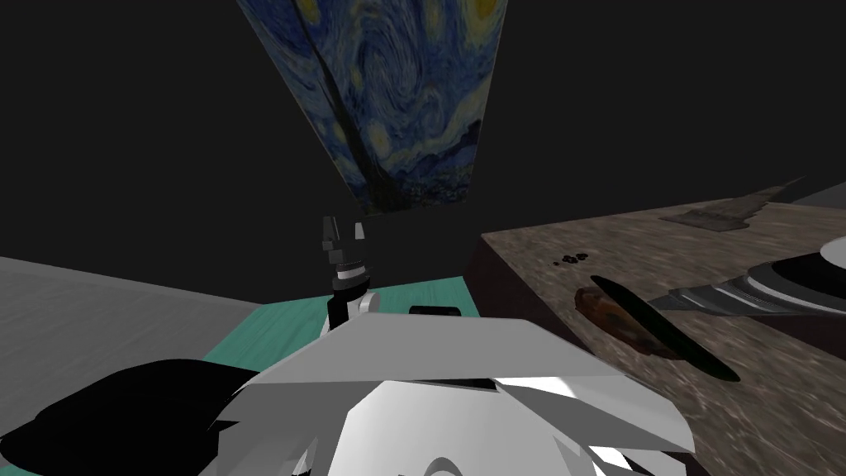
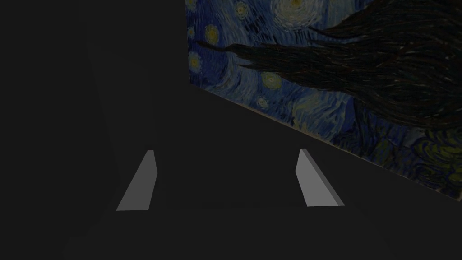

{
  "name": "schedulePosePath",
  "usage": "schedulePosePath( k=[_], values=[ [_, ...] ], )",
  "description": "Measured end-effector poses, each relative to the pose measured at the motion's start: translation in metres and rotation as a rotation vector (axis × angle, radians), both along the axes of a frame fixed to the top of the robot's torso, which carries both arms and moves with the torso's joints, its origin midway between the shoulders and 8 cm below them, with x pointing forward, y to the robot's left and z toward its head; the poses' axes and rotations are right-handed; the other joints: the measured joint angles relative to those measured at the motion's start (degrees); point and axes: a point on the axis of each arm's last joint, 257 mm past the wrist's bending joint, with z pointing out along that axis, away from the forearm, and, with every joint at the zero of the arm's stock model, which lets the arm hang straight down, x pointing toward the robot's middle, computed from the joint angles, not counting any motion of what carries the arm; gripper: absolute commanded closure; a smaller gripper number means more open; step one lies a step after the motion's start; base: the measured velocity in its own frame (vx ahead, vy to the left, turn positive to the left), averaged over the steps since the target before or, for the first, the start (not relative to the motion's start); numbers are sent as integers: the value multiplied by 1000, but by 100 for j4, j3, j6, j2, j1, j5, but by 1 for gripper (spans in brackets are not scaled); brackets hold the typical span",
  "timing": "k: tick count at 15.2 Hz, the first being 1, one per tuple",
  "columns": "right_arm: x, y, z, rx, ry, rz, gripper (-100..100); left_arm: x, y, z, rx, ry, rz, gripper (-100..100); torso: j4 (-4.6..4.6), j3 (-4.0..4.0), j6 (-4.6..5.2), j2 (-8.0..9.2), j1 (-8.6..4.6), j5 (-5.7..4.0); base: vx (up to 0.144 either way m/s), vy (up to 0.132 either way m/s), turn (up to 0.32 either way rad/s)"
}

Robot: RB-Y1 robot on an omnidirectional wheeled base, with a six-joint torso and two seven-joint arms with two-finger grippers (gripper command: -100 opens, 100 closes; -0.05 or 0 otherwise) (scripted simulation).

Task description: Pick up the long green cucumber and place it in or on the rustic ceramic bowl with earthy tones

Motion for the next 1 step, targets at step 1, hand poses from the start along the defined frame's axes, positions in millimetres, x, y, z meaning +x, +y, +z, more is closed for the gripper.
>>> schedulePosePath(
  k=[1],
  values=[
    [0, 0, 0, 0, 0, 0, -100, 0, 0, 0, 0, 0, 0, 0, 0, 0, 0, 1, 1, 0, 0, 0, 0]
  ],
)
